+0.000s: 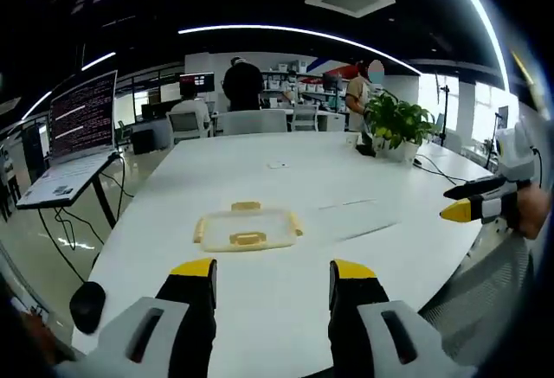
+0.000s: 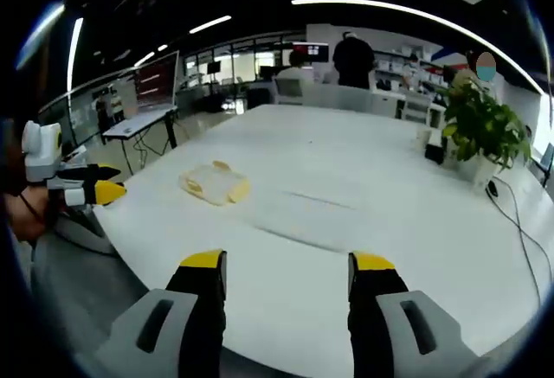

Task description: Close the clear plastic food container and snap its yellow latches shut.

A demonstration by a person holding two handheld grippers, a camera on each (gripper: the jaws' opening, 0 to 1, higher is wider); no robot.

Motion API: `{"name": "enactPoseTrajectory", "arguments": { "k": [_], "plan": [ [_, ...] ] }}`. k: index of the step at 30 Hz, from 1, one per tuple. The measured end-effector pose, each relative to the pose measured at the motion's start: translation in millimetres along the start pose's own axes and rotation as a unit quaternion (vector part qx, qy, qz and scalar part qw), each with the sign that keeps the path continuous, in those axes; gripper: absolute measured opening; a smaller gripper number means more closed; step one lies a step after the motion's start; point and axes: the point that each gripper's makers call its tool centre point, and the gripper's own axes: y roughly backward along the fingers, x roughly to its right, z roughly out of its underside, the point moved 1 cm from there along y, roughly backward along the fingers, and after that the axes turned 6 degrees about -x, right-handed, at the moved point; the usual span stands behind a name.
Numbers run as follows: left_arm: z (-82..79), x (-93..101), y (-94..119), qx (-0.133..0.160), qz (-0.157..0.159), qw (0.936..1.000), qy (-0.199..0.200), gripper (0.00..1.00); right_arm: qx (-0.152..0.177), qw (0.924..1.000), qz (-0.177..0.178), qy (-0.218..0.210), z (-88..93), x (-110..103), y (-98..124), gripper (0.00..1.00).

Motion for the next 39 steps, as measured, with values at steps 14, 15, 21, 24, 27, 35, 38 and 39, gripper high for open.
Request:
{"name": "enactPoseTrajectory", "arguments": {
  "k": [14,15,21,24,27,35,38,39],
  "plan": [
    [0.5,0.1,-0.9,-0.002,0.001,1.0000,-0.004,0.46,-0.003,1.0000,0.000,0.003,0.5,-0.6,-0.8,0.53],
    [0.5,0.0,-0.8,-0.002,0.001,1.0000,-0.005,0.46,-0.003,1.0000,0.000,0.003,0.6,-0.7,-0.8,0.53],
    [0.7,0.1,-1.1,-0.002,0.001,1.0000,-0.006,0.46,-0.003,1.0000,-0.001,0.004,0.4,-1.1,-1.1,0.53],
    [0.8,0.1,-1.2,-0.002,0.001,1.0000,-0.007,0.45,-0.003,1.0000,-0.001,0.004,0.5,-1.2,-1.3,0.52],
    [1.1,0.5,-1.4,-0.003,0.002,1.0000,-0.008,0.45,-0.004,1.0000,-0.001,0.005,0.7,-1.4,-1.4,0.52],
    [1.4,1.4,-1.3,-0.004,0.002,0.9999,-0.009,0.45,-0.006,1.0000,-0.002,0.007,1.5,-1.8,-1.2,0.52],
    [1.6,1.5,-1.3,-0.004,0.002,0.9999,-0.009,0.45,-0.006,1.0000,-0.003,0.007,1.8,-1.7,-1.2,0.52],
    [1.7,1.5,-1.3,-0.004,0.002,0.9999,-0.010,0.45,-0.006,1.0000,-0.003,0.007,1.9,-1.7,-1.1,0.52]
  ]
}}
